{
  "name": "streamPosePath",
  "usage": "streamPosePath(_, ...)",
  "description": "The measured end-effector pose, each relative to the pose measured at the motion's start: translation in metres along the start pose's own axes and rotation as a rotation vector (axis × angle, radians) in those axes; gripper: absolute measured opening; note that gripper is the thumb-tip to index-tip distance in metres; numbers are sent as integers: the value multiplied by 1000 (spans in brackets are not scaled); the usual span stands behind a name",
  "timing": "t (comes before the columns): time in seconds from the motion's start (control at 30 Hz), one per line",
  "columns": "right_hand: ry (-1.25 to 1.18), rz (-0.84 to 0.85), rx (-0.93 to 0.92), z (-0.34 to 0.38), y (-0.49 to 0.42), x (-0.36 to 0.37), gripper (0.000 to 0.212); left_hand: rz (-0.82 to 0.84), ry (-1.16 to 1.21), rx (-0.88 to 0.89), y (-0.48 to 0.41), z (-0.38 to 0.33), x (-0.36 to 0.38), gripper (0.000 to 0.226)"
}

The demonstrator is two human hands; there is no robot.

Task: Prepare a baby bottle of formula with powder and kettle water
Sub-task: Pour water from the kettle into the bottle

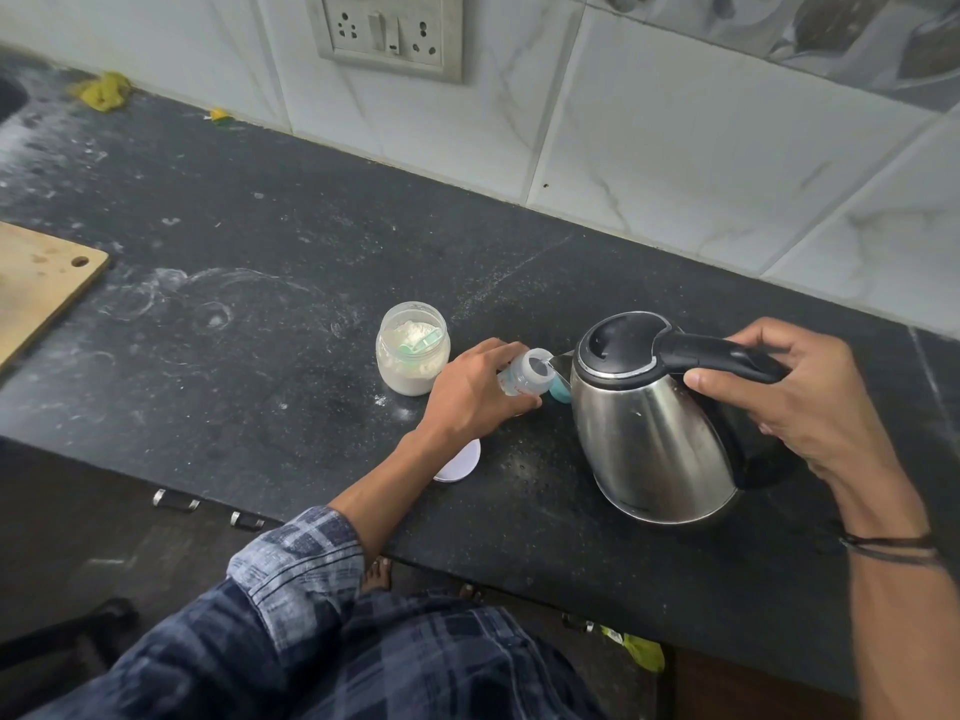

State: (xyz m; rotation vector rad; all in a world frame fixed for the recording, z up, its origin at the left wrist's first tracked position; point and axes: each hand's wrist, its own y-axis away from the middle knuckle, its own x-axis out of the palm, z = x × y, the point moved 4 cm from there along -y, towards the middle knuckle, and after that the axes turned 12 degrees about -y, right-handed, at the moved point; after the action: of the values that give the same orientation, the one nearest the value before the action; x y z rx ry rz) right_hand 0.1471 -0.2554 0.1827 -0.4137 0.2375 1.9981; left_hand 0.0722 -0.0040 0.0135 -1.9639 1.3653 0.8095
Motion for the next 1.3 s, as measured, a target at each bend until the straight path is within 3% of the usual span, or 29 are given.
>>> streamPosePath(1.3,17,0,-13,0,-2,1,24,6,-1,-61,1,8,3,56)
